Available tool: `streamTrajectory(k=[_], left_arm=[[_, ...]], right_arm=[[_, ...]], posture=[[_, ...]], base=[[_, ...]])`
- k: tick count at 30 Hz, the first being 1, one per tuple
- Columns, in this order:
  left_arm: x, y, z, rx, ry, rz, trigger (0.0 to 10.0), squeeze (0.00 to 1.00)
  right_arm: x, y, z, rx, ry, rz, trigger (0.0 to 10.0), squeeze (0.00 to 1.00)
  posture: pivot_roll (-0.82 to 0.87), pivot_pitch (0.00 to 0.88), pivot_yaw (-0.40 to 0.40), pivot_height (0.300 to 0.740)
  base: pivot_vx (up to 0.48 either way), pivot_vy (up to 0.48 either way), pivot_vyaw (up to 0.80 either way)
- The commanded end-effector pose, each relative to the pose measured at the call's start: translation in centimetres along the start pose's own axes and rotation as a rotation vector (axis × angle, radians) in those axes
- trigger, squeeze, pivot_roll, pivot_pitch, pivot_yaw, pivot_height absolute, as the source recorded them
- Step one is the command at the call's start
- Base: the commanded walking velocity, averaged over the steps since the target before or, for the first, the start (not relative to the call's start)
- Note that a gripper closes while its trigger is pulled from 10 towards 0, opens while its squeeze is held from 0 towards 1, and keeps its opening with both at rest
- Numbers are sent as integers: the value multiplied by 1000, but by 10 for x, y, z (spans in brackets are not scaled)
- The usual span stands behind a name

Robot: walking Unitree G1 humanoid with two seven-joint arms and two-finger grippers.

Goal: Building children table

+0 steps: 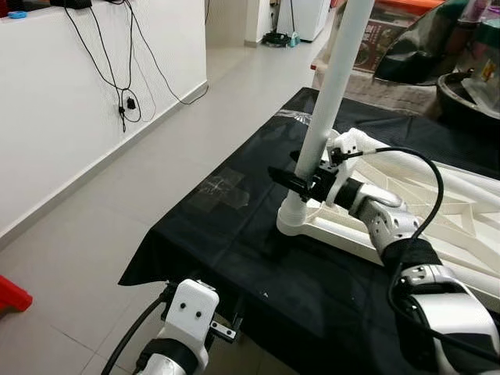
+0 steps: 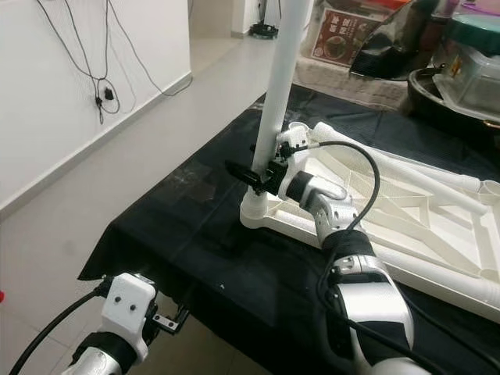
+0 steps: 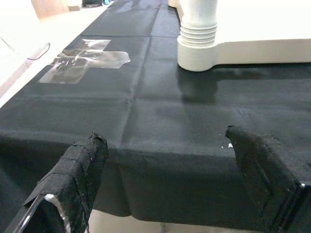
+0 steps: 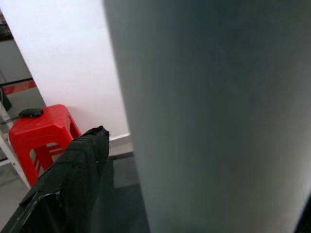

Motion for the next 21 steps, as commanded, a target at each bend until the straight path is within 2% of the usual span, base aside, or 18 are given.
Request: streamTrajectory(k=[1, 3, 4, 5, 6, 21], left_arm=[[-1, 2, 2, -1, -2, -13, 10000, 0], [-1, 2, 2, -2, -2, -13, 10000, 0], [-1, 2, 2, -1, -2, -13, 10000, 0], [-1, 2, 2, -1, -2, -13, 10000, 0], [-1, 1, 2, -1, -2, -13, 10000, 0], [-2, 2, 0, -1, -2, -19, 10000, 0]], right_arm=[[1, -2, 1, -6, 5, 3, 10000, 0], [1, -3, 1, -9, 6, 3, 10000, 0], [2, -3, 1, -11, 4, 5, 7333, 0], [2, -3, 1, -11, 4, 5, 7333, 0], [2, -4, 1, -11, 4, 7, 0, 0], [-9, -6, -9, 6, -18, 10, 0, 0]], posture=[[181, 138, -115, 740], [181, 138, -115, 740], [181, 138, -115, 740], [181, 138, -115, 740], [181, 138, -115, 740], [181, 139, -112, 740]], base=[[0, 0, 0], [0, 0, 0], [0, 0, 0], [0, 0, 0], [0, 0, 0], [0, 0, 0]])
Point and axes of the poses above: a point about 5 cm out from each wrist's last joint towards the gripper, its own y axis pointing back from the gripper into the wrist, its own x axis along the axis of the wrist's last joint, z = x × y, the point moved 5 cm from there along -y, pointing out of the wrist towards the gripper, and after that the axes turned 15 degrees about y, right-handed, at the moved point
